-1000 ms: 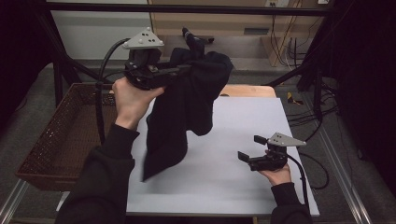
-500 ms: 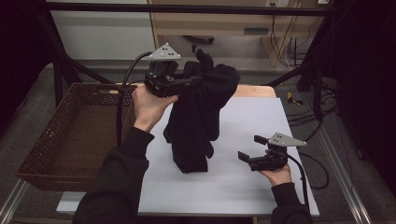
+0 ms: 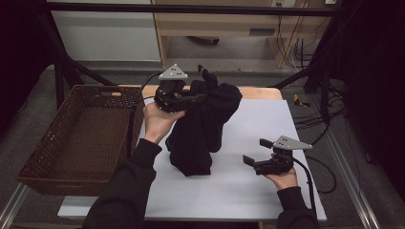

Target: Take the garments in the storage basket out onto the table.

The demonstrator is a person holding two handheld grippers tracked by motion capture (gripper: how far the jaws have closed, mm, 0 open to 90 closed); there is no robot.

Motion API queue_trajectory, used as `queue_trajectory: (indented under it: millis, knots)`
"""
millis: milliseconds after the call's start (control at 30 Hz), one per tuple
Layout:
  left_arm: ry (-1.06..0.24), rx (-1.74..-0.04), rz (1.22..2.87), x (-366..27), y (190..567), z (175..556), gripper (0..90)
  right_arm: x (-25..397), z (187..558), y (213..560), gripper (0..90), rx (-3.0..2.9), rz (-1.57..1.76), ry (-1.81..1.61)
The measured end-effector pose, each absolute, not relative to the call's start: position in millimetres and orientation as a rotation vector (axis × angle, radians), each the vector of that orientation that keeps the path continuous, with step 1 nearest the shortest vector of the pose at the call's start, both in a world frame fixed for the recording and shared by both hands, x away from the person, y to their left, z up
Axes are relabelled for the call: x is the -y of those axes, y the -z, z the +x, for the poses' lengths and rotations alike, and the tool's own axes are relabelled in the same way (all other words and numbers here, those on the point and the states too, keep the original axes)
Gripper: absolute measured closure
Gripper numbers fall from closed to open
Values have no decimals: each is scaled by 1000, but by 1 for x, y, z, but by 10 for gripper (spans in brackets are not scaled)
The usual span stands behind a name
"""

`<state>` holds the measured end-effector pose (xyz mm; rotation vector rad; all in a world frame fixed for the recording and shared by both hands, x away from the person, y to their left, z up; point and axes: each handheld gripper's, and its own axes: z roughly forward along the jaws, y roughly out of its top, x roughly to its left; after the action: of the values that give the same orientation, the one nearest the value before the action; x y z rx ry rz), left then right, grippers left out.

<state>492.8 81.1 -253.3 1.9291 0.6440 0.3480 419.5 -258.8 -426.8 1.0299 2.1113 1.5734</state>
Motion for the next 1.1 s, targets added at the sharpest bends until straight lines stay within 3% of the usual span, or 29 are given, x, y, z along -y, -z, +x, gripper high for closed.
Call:
queue_trajectory:
  millis: [1100]
  knots:
    - [-224, -709, 2035, -74, 355, 500, 726, 259, 419, 426, 4, -2106, 1028, -1577]
